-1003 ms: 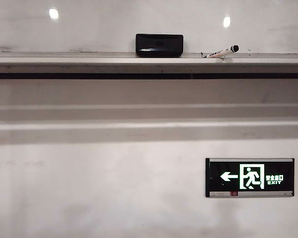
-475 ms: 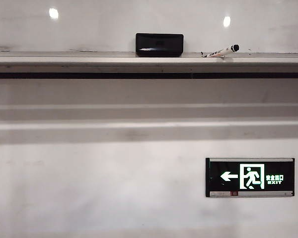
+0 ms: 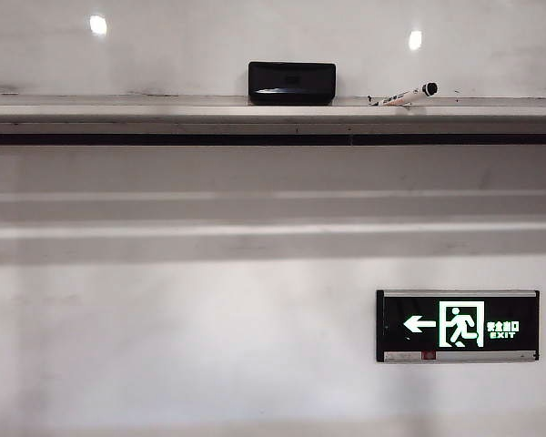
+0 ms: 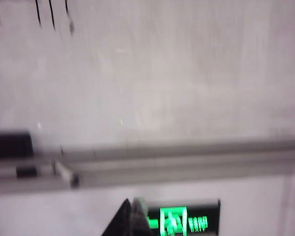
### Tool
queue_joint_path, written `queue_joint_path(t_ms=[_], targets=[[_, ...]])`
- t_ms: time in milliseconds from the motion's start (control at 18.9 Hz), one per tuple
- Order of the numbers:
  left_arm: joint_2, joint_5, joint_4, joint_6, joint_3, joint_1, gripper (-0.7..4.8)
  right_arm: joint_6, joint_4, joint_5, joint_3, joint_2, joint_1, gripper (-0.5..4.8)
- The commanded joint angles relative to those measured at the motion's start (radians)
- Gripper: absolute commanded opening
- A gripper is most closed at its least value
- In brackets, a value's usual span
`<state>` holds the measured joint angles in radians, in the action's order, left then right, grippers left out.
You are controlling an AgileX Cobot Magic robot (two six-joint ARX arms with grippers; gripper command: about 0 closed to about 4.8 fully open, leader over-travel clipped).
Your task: Wipe the whiteboard clean using the black magnetic whiteboard eraser attached to the whiteboard.
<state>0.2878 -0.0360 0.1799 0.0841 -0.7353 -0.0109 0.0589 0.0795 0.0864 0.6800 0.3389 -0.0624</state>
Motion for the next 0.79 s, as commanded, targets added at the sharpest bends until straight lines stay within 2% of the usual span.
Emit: queue_joint_path(t_ms=[53,211,528,792], targets=[[0.131,0.080,0.024,0.006,-0.164,0.001,-0.05,0.050,-0.002,-0.019,0.146,0.125,-0.001,-0.06],[0.269,0.157,0.036,0.006,-0.327,0.001,-0.05,0.095,-0.002,-0.041,0.284,0.255,-0.003,-0.06],[0.531,0.267,0.204,-0.001,-0.631,0.000,-0.05,0.206,-0.009,-0.172,0.460,0.481,-0.015,-0.06],[0.668,0.285,0.275,-0.027,-0.775,-0.093,-0.05,0.310,-0.097,-0.177,0.498,0.622,-0.143,-0.06]])
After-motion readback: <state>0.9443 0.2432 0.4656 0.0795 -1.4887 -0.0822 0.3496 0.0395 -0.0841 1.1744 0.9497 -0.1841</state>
